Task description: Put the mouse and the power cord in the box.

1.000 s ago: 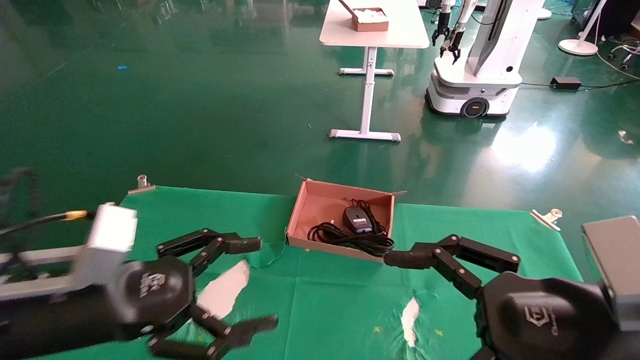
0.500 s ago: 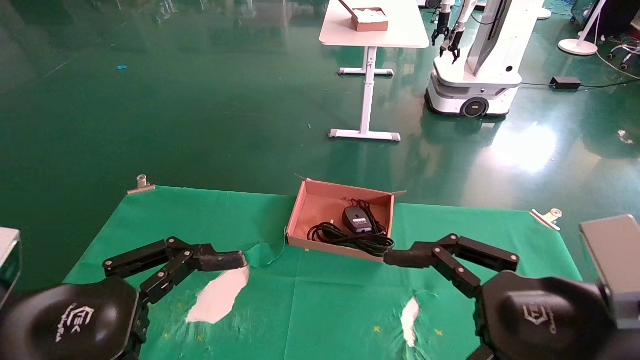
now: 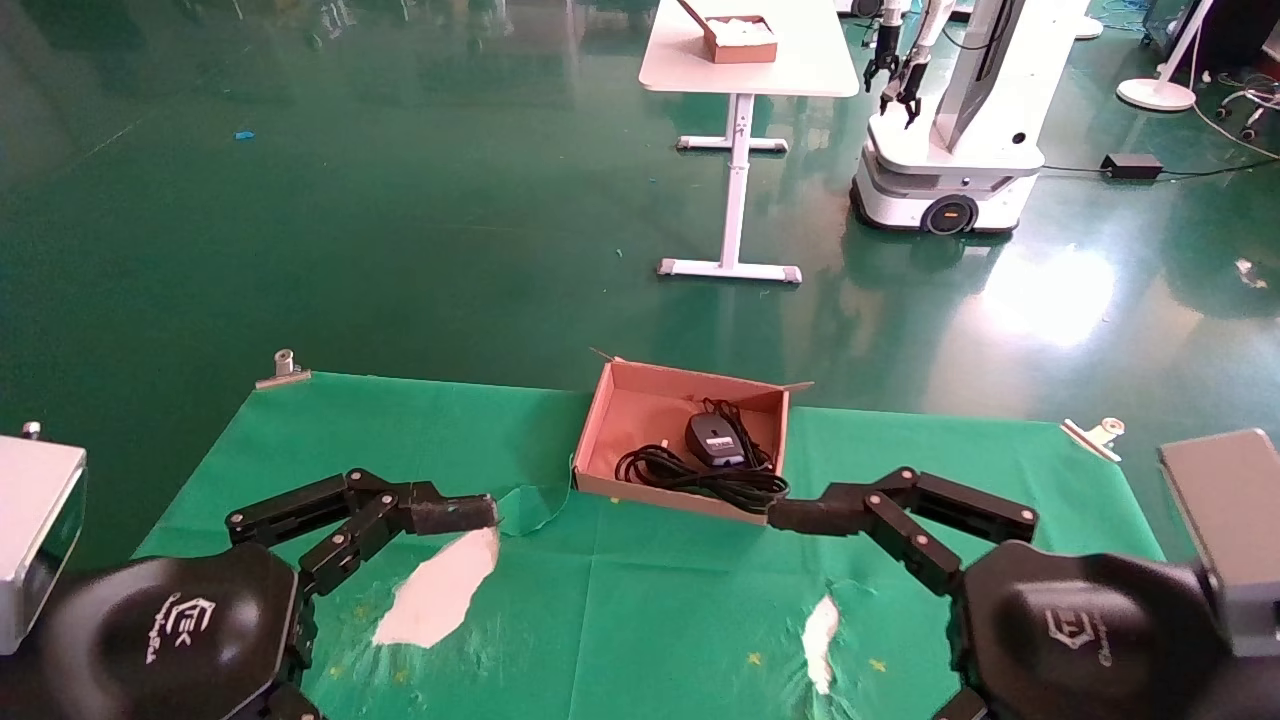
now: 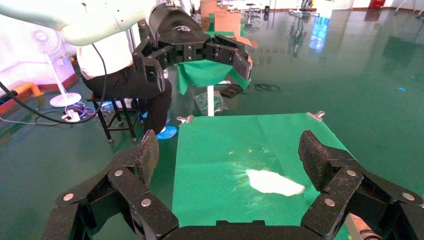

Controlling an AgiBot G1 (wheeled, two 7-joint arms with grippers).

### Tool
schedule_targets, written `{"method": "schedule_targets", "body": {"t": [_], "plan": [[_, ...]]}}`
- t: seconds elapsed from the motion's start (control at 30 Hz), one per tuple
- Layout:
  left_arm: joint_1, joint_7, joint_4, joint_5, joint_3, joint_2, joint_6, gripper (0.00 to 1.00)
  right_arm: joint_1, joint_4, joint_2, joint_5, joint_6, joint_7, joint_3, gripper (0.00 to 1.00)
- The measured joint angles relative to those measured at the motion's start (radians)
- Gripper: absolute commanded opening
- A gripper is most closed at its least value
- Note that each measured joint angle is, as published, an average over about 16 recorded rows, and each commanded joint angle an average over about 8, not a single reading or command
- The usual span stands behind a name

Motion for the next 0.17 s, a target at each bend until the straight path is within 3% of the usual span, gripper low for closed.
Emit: {"method": "schedule_targets", "body": {"t": [0.17], "plan": [[-0.001, 0.000, 0.001, 0.002, 0.002, 0.001, -0.002, 1.00, 0.000, 0.000, 0.000, 0.000, 0.000, 0.000, 0.000, 1.00]]}}
